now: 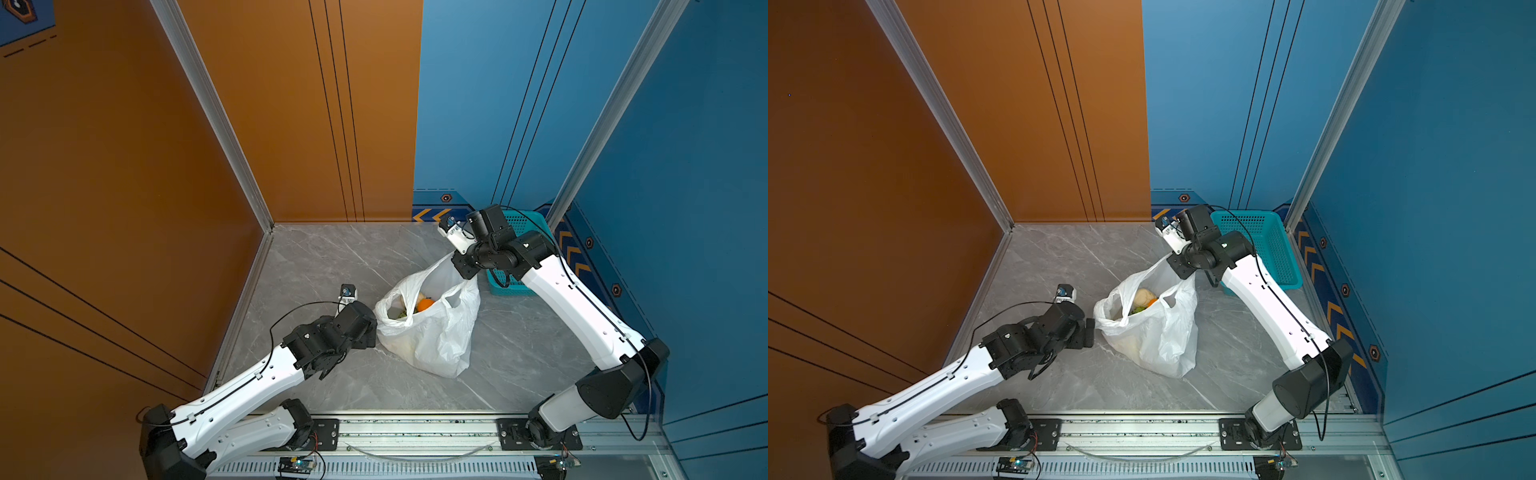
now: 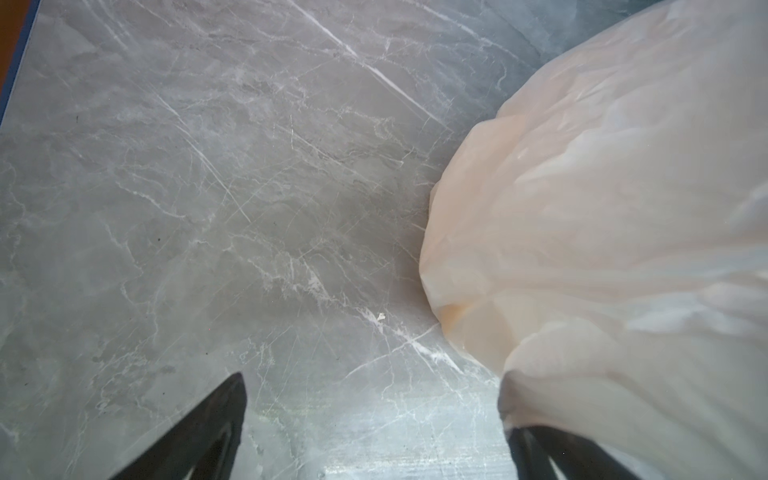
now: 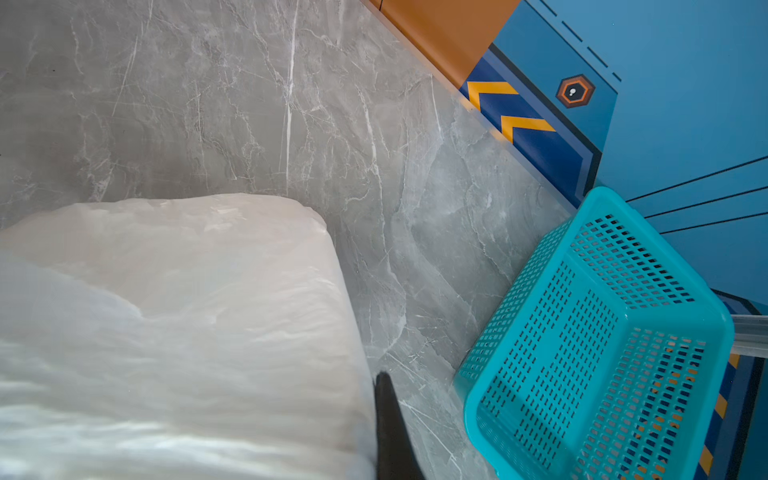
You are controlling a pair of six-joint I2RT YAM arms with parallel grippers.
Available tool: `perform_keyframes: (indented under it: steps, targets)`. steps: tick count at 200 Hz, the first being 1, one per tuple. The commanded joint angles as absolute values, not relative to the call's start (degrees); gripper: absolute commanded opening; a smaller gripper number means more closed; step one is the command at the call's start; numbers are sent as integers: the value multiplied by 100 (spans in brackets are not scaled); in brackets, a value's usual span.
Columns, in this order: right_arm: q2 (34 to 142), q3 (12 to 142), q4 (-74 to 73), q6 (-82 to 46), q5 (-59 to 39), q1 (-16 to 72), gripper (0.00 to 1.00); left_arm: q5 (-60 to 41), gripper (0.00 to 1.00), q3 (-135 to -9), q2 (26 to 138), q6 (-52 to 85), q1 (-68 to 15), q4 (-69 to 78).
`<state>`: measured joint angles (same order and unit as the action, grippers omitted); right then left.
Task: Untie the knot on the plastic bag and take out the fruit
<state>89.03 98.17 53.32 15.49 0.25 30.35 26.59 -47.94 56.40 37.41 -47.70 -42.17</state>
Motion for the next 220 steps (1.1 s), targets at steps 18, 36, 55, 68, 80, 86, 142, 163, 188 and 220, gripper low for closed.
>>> perform_keyframes:
  steps: [18,36,55,68,80,86,142,163,188,220]
  targets:
    - [8875,9847,5108,1417,19,3037,0,2587,98,-5016,5317,3427,-4843,-4317]
    - [8825,9757,5029,1433,-4,3040,0,2215,98,-5252,5103,2850,-4853,-4155]
    - [8841,9733,4982,1426,-42,3019,0,1700,98,-5445,5007,2362,-4865,-4109]
    - [8876,9754,4976,1419,-78,3023,0,1339,98,-5562,4980,2182,-4872,-4108]
    - [8899,9765,4953,1413,-104,3031,0,1113,98,-5626,4969,2093,-4905,-4109]
    - [8903,9765,4939,1402,-125,3031,0,958,98,-5646,4964,2013,-4937,-4082]
    - [8846,9762,4893,1427,-365,3086,0,890,98,-5862,4732,1267,-5114,-3415]
    - [8829,9743,4857,1428,-413,3194,0,779,98,-6169,5020,991,-4952,-2917]
    - [8851,9748,4847,1427,-431,3323,0,252,98,-6486,5707,885,-4692,-2528]
    - [8851,9756,4824,1420,-459,3484,0,-118,98,-6659,6485,595,-4547,-2215]
